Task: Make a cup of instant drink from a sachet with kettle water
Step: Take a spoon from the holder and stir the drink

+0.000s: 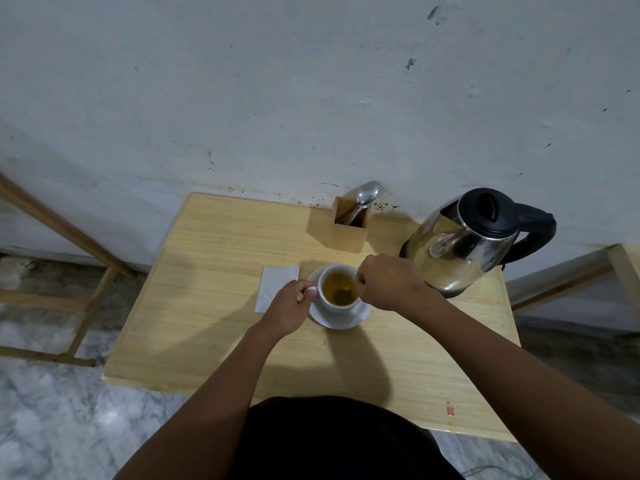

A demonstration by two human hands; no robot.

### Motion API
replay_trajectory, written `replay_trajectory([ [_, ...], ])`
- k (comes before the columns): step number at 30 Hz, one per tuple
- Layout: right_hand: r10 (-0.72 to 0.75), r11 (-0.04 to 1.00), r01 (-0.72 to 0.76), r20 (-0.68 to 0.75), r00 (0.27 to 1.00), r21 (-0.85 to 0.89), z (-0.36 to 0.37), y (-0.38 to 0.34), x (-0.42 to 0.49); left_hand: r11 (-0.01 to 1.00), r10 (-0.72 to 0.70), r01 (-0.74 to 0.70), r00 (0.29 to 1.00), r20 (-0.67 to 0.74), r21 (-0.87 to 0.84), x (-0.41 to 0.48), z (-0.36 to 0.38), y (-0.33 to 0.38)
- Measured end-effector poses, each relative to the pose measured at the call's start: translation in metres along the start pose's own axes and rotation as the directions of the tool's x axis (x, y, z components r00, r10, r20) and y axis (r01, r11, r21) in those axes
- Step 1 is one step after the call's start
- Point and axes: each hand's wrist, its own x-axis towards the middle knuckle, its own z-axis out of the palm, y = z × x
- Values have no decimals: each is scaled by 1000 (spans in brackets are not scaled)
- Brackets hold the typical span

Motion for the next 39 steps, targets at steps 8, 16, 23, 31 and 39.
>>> replay_trajectory([
  [8, 22, 997, -29, -86, 996, -78, 8, -4, 4, 1000, -5, 5, 1000, -1, 12, -1, -1, 2],
  [16, 32, 998, -34, 26, 999, 58, 3, -3, 1, 1000, -11, 11, 1000, -2, 6, -2, -1, 3],
  [23, 61, 998, -59, -80, 995, 25, 14, -3, 0, 1000, -21, 21, 1000, 2, -5, -3, -1, 5],
  [31, 86, 992, -81, -49, 995, 97, 15, 9, -15, 1000, -5, 5, 1000, -2, 0, -2, 0, 3],
  [39, 9, 974, 40, -218, 976, 221, 12, 20, -43, 999, 35, -36, 999, 27, 16, 2, -3, -2],
])
